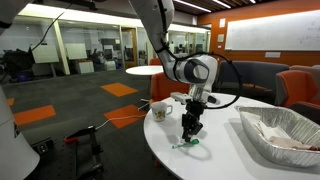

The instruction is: Remove the marker from the cup and put it on the table

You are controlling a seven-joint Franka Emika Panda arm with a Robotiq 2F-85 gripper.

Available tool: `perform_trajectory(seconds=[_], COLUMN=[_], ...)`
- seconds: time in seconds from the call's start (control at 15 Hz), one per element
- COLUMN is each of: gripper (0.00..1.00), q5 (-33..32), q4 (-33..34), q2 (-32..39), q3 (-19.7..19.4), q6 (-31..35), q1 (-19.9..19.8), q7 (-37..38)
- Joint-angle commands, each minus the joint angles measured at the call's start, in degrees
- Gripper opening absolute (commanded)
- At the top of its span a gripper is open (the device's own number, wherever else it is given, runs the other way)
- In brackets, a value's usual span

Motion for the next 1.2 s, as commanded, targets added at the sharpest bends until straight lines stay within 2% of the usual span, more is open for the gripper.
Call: perform_trajectory(seconds=[0.0,0.33,0.47,0.6,0.87,1.13], gripper=[0.58,0.97,1.0,1.0,1.0,1.0], q5=[-0.3,1.73,3.06,4.43,4.42,3.56], q4=[0.69,-11.97,-17.74,-22.9,-29.97,-33.3], q2=[-1.1,-14.74,-21.19,-27.26,-37.07,-42.4], q3=[0.38,4.33,6.62,8.21,8.84,8.98], q6=[-1.09,14.92,19.84,22.06,20.41,18.14], q1=[0.16,1.22,1.23,1.3,1.91,2.08], q7=[0.54,-1.41,-2.13,-2.56,-2.64,-2.8])
